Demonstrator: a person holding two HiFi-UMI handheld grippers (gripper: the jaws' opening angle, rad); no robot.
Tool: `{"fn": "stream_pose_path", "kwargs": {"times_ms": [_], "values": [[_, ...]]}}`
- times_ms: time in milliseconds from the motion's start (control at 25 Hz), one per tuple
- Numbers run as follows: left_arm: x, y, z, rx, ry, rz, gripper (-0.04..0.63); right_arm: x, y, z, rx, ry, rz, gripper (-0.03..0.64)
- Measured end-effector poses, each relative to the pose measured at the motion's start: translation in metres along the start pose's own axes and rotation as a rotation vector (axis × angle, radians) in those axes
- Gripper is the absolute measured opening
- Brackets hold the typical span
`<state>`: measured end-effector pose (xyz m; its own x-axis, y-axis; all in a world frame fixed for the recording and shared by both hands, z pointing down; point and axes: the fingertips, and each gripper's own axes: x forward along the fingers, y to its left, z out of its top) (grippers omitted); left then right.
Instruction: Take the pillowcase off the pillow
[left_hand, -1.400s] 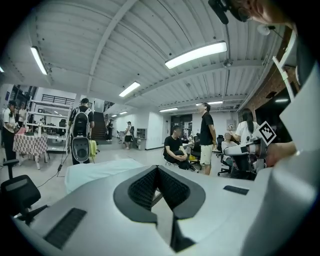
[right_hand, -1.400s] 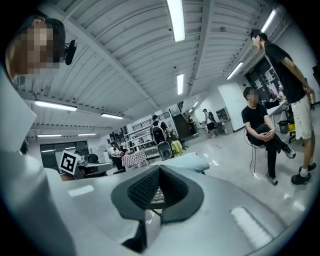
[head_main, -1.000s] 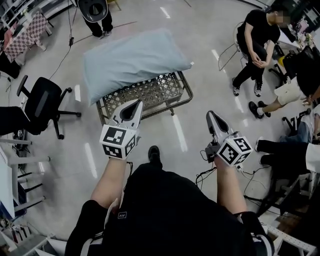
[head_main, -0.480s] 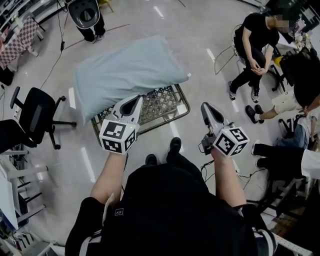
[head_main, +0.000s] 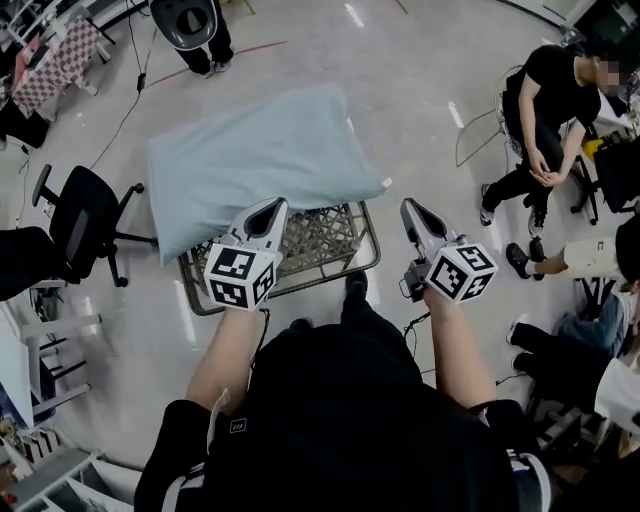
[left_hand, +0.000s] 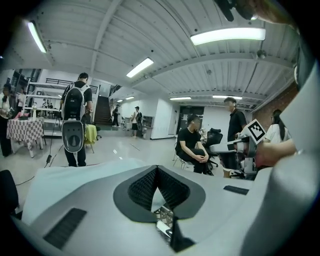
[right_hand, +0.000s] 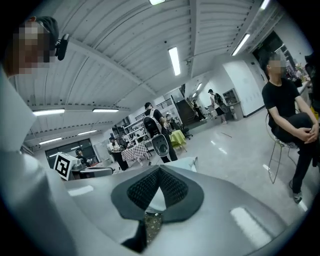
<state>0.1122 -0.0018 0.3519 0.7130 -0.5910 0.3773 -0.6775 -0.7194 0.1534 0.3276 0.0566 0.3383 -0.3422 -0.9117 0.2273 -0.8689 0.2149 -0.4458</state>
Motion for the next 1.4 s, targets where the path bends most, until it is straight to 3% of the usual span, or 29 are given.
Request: {"fn": "stream_pose_path", "kwargs": {"times_ms": [320,760,800,840,920,960,1000,1200,1320,1400], "values": [[0.09,-0.012,-0.01,-0.05,0.115,0.062,0.002,0.078,-0.088,-0.008,0.028,0.183,0.118,0.011],[0.142,0.031,-0.092,-0.135,0.288,0.145,0.002,0.169,-0.159,-0.106,0.043,0.473,0.118,0.012],[0.146,0.034,-0.1,-0.134,0.306,0.149,0.011,0.175,-0.165,-0.116,0.045,0.502,0.119,0.014],[0.148,0.037,-0.107,-0.134,0.324,0.152,0.071,0.18,-0.169,-0.125,0.057,0.528,0.124,0.014],[0.152,0.044,-0.123,-0.141,0.36,0.16,0.123,0.187,-0.172,-0.144,0.115,0.583,0.154,0.052],[0.153,0.047,-0.13,-0.149,0.375,0.163,0.143,0.189,-0.17,-0.153,0.154,0.613,0.179,0.199],[0.154,0.049,-0.136,-0.16,0.388,0.167,0.152,0.19,-0.167,-0.162,0.19,0.639,0.206,0.232],[0.156,0.056,-0.16,-0.205,0.442,0.187,0.186,0.192,-0.139,-0.185,0.233,0.695,0.299,0.25],[0.152,0.06,-0.168,-0.195,0.469,0.209,0.19,0.187,-0.118,-0.189,0.22,0.694,0.319,0.19],[0.148,0.064,-0.175,-0.178,0.495,0.23,0.19,0.181,-0.106,-0.194,0.18,0.708,0.325,0.184]]}}
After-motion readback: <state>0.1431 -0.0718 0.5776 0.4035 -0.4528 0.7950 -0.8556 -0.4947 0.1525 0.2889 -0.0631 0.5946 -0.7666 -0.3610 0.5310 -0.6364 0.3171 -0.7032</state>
